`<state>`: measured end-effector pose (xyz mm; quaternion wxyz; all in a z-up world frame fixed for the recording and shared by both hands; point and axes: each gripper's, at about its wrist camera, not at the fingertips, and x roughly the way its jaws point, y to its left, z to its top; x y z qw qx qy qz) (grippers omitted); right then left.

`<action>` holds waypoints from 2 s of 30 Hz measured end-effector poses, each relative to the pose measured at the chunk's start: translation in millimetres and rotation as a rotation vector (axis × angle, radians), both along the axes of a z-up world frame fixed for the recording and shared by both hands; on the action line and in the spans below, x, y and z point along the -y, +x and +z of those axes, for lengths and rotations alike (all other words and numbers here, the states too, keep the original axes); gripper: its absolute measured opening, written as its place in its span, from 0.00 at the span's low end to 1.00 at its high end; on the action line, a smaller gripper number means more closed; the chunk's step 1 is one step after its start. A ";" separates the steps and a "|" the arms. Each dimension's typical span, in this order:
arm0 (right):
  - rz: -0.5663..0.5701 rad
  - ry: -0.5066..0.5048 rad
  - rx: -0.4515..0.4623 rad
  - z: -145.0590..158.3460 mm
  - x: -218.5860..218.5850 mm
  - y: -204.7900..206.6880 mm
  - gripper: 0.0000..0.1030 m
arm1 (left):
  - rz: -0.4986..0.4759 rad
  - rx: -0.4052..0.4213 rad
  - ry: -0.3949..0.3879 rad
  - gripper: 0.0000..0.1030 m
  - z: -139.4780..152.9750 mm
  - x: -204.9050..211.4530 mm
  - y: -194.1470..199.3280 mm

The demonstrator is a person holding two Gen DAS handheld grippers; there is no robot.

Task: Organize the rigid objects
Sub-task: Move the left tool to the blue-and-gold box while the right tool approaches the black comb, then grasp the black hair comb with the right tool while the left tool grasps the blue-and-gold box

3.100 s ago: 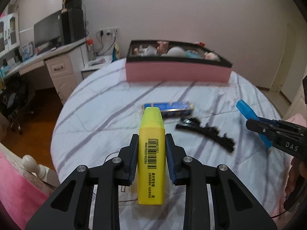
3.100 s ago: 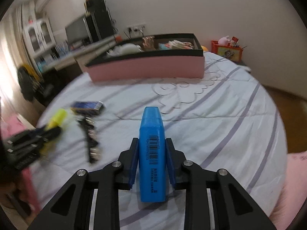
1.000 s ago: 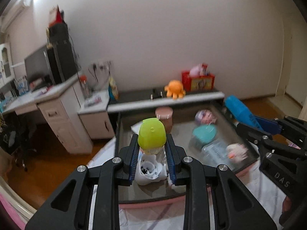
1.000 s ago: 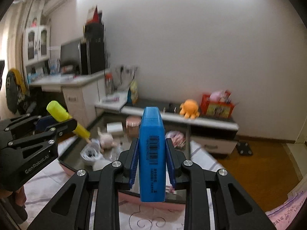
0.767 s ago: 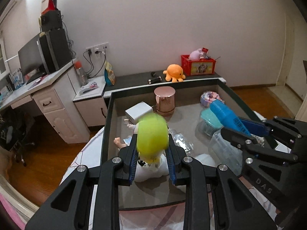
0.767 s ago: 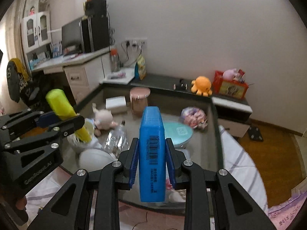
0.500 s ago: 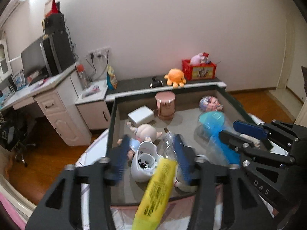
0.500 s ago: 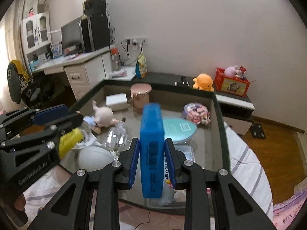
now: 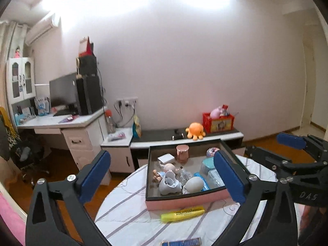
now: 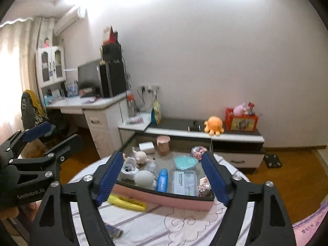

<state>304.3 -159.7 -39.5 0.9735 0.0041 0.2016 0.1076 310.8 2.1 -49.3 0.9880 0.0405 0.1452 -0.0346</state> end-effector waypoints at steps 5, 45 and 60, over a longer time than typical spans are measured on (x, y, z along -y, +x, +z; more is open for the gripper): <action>-0.011 0.012 0.024 8.6 3.6 -31.0 0.79 | 0.005 -0.034 0.031 0.99 -3.1 -3.1 -17.7; 0.060 -0.153 -0.461 -175.9 -6.9 -16.5 0.18 | -0.115 -0.472 0.056 1.00 -162.9 -12.4 -5.1; 0.060 -0.053 -0.466 -179.2 16.4 -13.0 0.18 | -0.231 -0.571 0.215 0.84 -185.4 26.9 47.1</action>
